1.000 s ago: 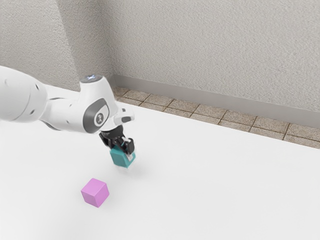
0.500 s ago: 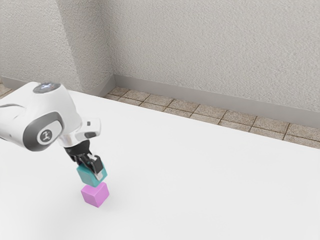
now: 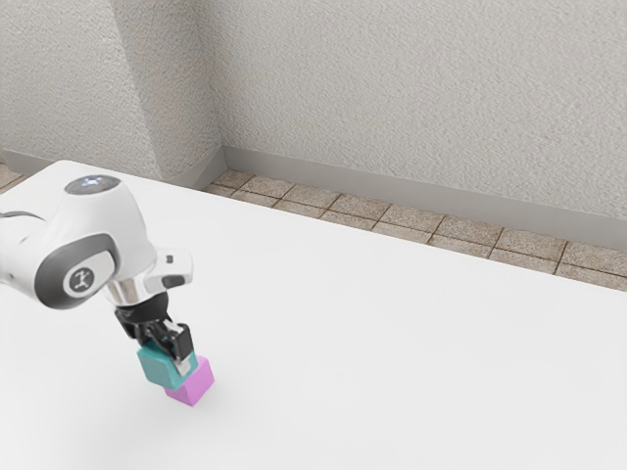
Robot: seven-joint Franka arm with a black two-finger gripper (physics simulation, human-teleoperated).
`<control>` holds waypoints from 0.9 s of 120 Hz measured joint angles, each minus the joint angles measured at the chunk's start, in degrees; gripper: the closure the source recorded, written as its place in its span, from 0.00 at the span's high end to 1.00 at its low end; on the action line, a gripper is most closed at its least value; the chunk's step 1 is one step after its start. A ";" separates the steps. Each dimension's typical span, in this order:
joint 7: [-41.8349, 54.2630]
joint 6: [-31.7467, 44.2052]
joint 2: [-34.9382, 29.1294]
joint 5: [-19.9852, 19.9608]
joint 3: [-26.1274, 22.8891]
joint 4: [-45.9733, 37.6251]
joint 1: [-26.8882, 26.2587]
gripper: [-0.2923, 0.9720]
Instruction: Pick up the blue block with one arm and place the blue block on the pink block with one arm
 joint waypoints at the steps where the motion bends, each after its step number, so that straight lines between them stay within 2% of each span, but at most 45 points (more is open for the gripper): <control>1: -0.08 0.00 0.12 0.00 -0.01 0.03 0.00 0.51; 26: -1.63 0.05 4.79 -0.04 -0.74 3.40 0.75 0.51; 69: -1.66 3.15 5.53 1.77 -0.69 3.63 1.34 0.51; 108: -0.22 6.62 7.32 1.62 -0.64 2.69 2.09 0.51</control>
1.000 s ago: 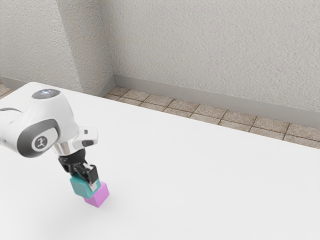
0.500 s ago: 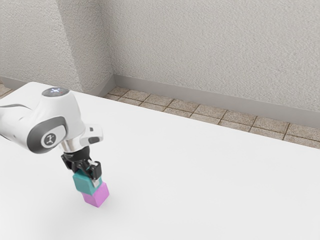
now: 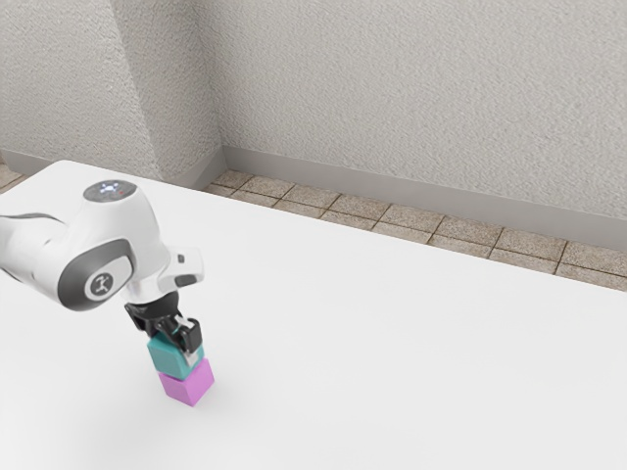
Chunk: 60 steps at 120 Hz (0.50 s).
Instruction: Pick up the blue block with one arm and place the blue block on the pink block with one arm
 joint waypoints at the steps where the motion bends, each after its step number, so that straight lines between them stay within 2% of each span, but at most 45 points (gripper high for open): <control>1: 0.03 0.04 0.00 -0.01 -0.01 -0.02 0.01 0.51; 60: 1.11 1.68 0.83 0.31 0.14 -0.12 1.00 0.51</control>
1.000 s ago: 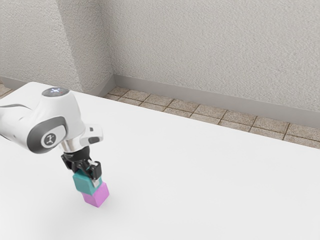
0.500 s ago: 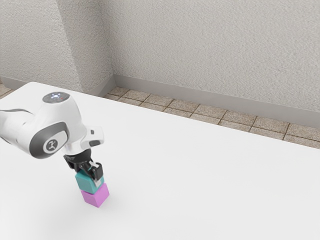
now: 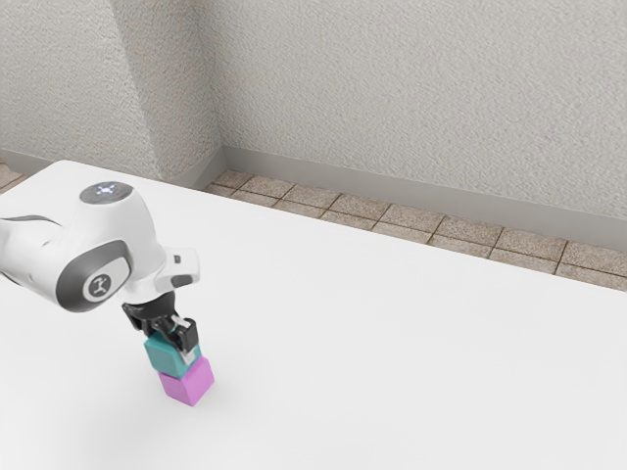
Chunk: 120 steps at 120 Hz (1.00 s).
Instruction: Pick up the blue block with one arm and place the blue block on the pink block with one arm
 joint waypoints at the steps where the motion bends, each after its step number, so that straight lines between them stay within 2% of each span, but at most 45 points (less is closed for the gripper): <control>1: 0.01 0.05 0.01 0.00 0.00 0.00 -0.02 0.51; 102: 0.51 0.94 -0.37 -0.40 -0.13 -0.87 -0.77 0.51; 120: 1.02 0.89 -0.38 -0.94 -0.14 -0.87 -0.79 0.62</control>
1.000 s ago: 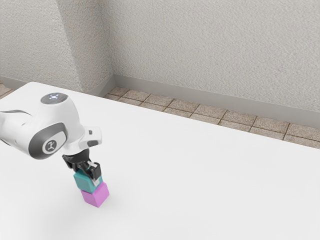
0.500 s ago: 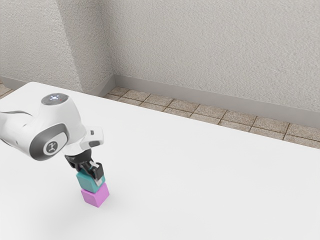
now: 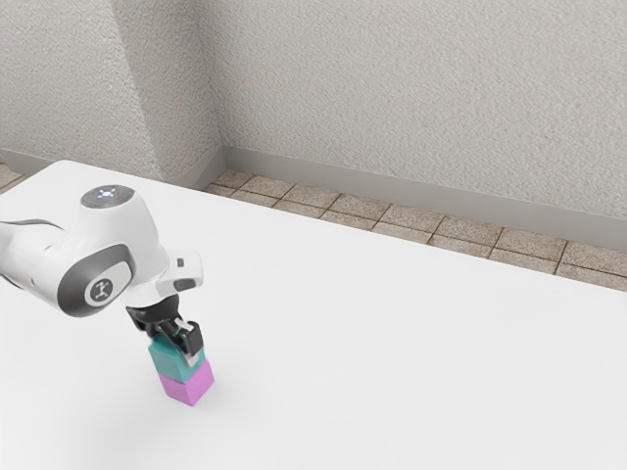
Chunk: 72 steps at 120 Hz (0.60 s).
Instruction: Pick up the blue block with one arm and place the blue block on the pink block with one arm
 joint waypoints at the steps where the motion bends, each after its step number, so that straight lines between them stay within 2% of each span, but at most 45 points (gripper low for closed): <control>1: 0.03 0.00 0.00 -0.03 0.00 0.00 0.00 0.62; 22: 0.57 0.06 -0.85 -0.29 0.03 0.05 -0.04 0.70; 37: 1.07 -0.42 -6.02 -0.07 -0.36 0.74 0.22 0.72; 47: 1.57 -2.80 -10.03 0.10 -6.13 3.55 7.71 0.73; 55: 1.98 -5.44 -11.74 0.13 -8.49 6.22 11.55 0.74; 72: 1.10 -12.91 -14.44 -0.54 -11.34 12.83 14.22 0.74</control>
